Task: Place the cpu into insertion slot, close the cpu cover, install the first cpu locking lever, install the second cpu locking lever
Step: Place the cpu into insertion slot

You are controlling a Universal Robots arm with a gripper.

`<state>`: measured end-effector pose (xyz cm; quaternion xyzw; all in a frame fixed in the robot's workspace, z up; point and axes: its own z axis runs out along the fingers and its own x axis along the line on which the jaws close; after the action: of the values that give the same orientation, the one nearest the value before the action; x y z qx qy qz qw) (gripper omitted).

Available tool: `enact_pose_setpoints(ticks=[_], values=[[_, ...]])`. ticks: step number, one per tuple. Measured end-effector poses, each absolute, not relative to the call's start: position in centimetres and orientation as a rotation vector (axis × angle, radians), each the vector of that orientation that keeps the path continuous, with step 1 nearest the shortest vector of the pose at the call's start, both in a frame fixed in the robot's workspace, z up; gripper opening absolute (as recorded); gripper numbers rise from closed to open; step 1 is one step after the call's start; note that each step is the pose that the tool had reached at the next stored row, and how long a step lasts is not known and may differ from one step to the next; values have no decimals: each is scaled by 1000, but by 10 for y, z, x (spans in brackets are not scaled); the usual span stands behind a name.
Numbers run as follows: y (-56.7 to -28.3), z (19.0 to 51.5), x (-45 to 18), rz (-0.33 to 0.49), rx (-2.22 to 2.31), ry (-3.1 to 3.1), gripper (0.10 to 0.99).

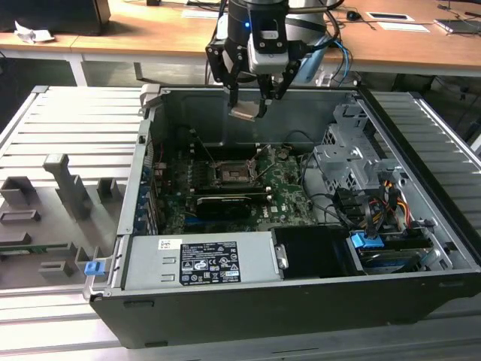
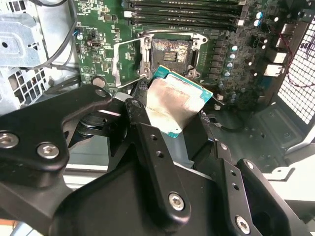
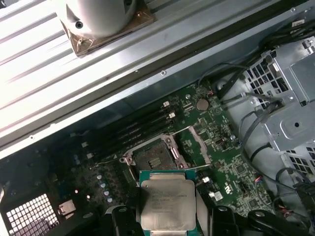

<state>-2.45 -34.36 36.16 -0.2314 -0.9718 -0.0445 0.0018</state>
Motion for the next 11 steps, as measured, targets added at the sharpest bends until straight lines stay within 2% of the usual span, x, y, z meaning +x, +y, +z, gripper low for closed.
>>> enact_pose_setpoints(ticks=[11], values=[[-344,351,-25,-139,-851,-3019,537]])
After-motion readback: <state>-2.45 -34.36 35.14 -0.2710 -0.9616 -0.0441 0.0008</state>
